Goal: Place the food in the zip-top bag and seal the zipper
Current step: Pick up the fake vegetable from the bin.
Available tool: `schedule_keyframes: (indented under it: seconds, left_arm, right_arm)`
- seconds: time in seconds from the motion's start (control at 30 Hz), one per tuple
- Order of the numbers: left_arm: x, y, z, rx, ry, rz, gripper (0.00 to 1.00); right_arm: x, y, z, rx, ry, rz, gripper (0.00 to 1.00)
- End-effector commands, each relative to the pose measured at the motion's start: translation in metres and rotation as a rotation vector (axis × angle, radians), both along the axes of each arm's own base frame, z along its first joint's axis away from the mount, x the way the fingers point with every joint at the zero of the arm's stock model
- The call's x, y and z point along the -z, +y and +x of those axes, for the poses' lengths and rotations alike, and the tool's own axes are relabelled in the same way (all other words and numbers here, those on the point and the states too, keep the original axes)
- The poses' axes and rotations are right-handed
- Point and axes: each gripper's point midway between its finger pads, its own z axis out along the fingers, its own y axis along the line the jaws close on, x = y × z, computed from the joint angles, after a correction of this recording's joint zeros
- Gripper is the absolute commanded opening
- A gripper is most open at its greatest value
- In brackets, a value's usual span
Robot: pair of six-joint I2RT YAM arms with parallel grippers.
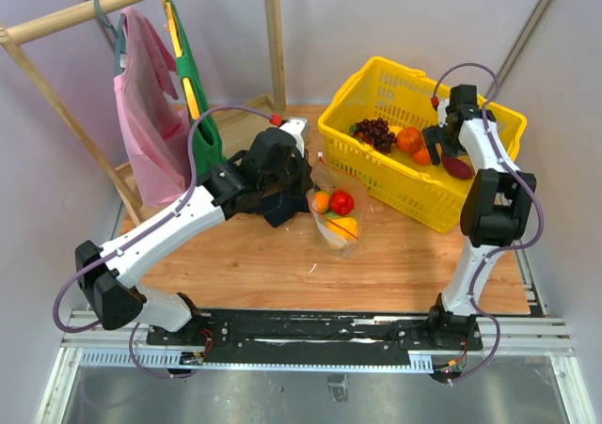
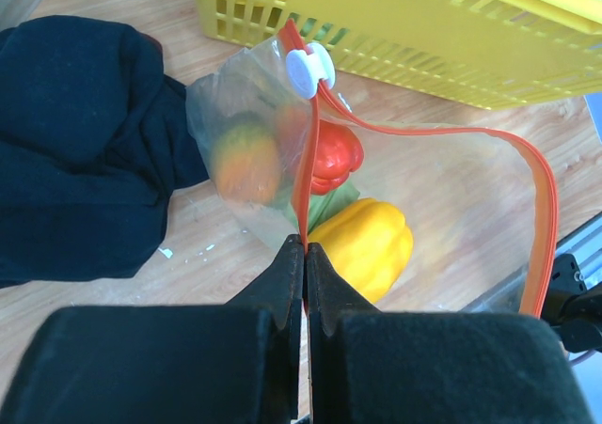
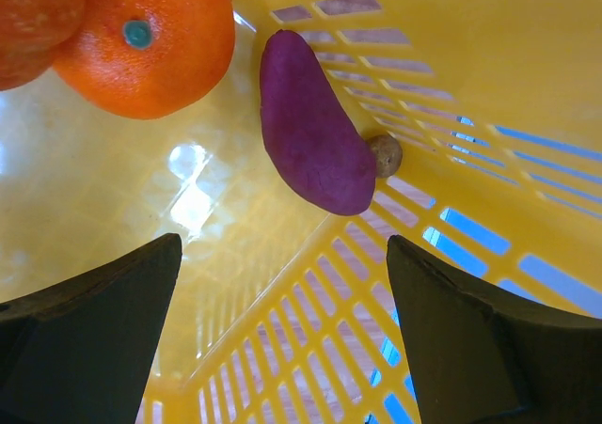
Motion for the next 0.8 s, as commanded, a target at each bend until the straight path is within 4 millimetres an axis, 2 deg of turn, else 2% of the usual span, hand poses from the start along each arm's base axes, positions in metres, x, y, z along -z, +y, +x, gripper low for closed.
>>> schedule_keyframes:
  seconds: [0.0, 0.2, 0.33, 0.6, 0.77]
  left_arm:
    - [-0.007, -0.007, 0.002, 0.023, -0.031, -0.03, 0.0]
    - [-0.005, -0.007, 0.002, 0.024, -0.029, -0.026, 0.0]
    - [-0.004, -0.007, 0.002, 0.025, -0.028, -0.026, 0.0]
    - [-0.004, -0.008, 0.002, 0.026, -0.028, -0.028, 0.01]
    - [-0.005, -0.008, 0.002, 0.027, -0.03, -0.029, 0.0]
  right_arm:
    - [0.017, -0.02, 0.008, 0.023, 0.025, -0.066, 0.9]
    - [0.038, -0.036, 0.013, 0.074, 0.037, -0.092, 0.9]
    - [0.054, -0.038, 0.014, 0.076, 0.046, -0.052, 0.91]
    - [0.082, -0.022, 0.008, 0.028, 0.095, 0.084, 0.89]
    - [0.079, -0.009, 0.003, 0.019, 0.103, 0.139, 0.75]
